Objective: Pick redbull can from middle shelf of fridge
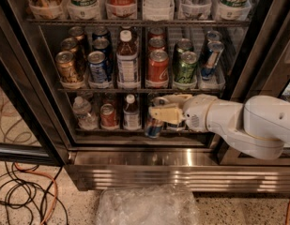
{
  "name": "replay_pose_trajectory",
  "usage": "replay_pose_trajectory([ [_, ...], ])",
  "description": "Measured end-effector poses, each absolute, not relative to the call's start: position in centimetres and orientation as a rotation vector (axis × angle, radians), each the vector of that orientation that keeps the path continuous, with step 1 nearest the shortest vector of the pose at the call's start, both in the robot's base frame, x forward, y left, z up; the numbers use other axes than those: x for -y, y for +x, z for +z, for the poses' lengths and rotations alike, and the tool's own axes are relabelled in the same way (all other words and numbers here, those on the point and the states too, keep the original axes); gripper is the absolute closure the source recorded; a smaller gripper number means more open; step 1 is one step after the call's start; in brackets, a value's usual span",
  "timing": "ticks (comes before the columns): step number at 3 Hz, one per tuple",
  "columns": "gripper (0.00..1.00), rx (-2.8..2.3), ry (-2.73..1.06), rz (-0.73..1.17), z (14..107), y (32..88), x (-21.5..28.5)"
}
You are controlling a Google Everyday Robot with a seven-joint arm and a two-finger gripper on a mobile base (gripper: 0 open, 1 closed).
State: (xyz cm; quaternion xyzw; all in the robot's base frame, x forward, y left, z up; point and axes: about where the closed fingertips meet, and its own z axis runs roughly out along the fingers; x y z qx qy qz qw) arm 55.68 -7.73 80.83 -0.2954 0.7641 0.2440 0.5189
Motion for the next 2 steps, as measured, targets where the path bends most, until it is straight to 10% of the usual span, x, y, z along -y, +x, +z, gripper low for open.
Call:
replay_pose_trajectory([
  [2,1.00,-1.805,-0.794,0.824,80.85,54.01,2.84],
])
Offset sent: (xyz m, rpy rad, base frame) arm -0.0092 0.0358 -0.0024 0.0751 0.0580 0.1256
